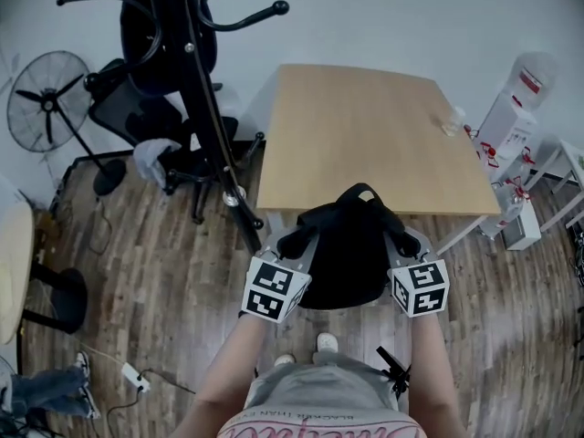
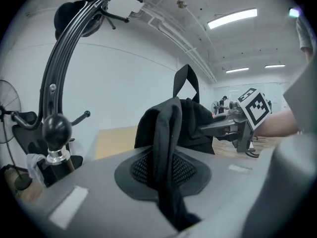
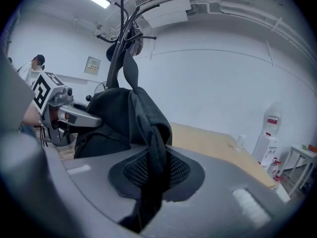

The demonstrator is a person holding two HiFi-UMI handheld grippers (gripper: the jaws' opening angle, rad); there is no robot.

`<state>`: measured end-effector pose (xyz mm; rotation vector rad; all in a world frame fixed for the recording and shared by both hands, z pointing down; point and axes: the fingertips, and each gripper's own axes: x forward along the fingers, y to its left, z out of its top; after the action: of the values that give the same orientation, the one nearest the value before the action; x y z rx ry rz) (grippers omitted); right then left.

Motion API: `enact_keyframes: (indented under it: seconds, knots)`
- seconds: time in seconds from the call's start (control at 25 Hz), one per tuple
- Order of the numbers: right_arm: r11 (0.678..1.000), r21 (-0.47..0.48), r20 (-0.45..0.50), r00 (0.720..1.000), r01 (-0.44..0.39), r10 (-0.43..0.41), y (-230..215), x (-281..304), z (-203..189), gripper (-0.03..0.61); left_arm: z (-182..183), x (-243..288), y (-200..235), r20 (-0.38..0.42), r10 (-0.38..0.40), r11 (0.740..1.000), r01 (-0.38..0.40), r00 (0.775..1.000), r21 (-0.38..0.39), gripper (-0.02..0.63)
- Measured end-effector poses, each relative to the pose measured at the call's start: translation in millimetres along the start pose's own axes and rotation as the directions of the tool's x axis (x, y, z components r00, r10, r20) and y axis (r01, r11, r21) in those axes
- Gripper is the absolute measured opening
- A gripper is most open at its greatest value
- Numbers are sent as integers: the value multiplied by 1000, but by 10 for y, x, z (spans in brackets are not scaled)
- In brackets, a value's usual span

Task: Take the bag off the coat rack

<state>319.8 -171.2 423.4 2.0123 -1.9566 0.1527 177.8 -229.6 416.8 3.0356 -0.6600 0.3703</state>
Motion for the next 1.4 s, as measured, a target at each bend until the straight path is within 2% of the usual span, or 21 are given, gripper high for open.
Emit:
enact_keyframes:
  seconds: [0.36,0.56,1.0,1.4]
  knots:
    - [994,11,61,992,108,-108,-355,-262,288,37,530,232,-114,75,-46,996,41,996,78,61]
    - [988,11,107,982,156,-156,-493,-406,521,35,864,300,-121,132,-53,992,38,990,120,61]
    - [975,11,198,956,220,-218,-647,-559,1042,35,1440,364,18,242,-22,991,-12,970,136,69]
    - [971,5,239,943,239,-233,-685,-632,1260,35,1680,321,32,290,-16,988,-29,957,150,67]
